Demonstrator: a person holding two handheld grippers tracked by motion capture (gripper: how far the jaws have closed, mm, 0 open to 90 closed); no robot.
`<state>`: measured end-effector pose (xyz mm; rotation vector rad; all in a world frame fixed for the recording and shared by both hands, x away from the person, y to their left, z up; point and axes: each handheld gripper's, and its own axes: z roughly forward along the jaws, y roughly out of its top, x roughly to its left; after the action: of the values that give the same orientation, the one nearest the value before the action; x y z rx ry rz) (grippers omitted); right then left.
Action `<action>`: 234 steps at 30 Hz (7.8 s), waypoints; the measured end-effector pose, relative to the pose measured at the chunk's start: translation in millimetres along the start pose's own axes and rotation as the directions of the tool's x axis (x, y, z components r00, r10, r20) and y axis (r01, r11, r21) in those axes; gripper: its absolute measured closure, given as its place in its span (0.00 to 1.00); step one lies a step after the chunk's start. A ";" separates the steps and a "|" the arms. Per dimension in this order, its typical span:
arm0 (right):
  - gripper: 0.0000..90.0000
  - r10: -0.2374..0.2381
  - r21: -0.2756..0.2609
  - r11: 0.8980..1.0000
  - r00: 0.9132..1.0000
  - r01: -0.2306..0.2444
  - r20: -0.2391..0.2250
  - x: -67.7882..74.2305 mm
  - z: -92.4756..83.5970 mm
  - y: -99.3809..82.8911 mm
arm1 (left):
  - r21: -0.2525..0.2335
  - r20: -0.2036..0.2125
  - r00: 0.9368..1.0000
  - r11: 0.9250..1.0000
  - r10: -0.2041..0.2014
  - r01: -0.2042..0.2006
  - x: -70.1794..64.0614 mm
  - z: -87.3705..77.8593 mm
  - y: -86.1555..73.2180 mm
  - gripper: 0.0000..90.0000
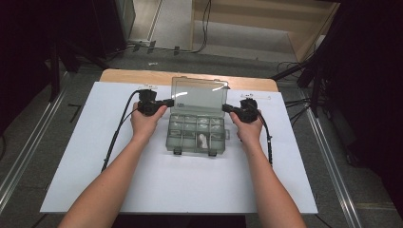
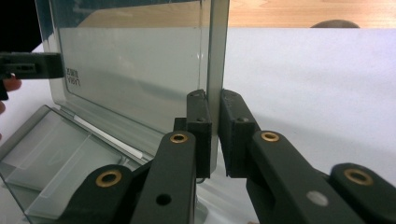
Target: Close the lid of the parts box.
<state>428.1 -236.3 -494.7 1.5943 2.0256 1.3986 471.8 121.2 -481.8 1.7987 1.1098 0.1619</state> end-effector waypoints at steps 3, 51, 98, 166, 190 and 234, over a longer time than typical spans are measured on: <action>0.91 -0.014 -0.011 1.000 1.000 0.014 0.006 1.6 -0.9 -1.5 | -0.003 -0.017 1.000 1.000 -0.011 0.011 -0.4 -0.4 9.8 0.87; 0.91 -0.028 -0.050 0.998 0.998 0.031 0.054 11.5 -10.3 37.8 | -0.101 -0.018 0.998 0.993 0.064 -0.066 -9.3 -10.5 15.6 0.92; 0.67 -0.129 -0.181 0.976 0.991 0.119 -0.043 12.7 -43.1 16.4 | -0.071 0.125 0.992 0.997 -0.005 0.014 3.2 -4.7 38.0 1.00; 0.97 -0.105 -0.207 0.973 0.994 0.102 -0.002 44.2 -82.9 -31.2 | -0.099 0.186 0.975 0.989 0.124 -0.107 -42.6 -77.1 -27.3 1.00; 0.97 -0.174 -0.156 0.971 0.984 0.179 0.048 78.8 -105.5 -89.9 | -0.108 0.137 0.975 0.981 0.175 -0.161 -73.1 -101.3 -90.2 1.00; 0.98 -0.239 -0.105 0.963 0.967 0.247 0.089 89.8 -88.5 -112.6 | -0.081 0.084 0.981 0.982 0.175 -0.168 -70.7 -92.1 -105.5 1.00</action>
<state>262.2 -204.5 -500.8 1.2809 1.9790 1.3179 316.6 140.9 -492.7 1.8165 0.8734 0.2192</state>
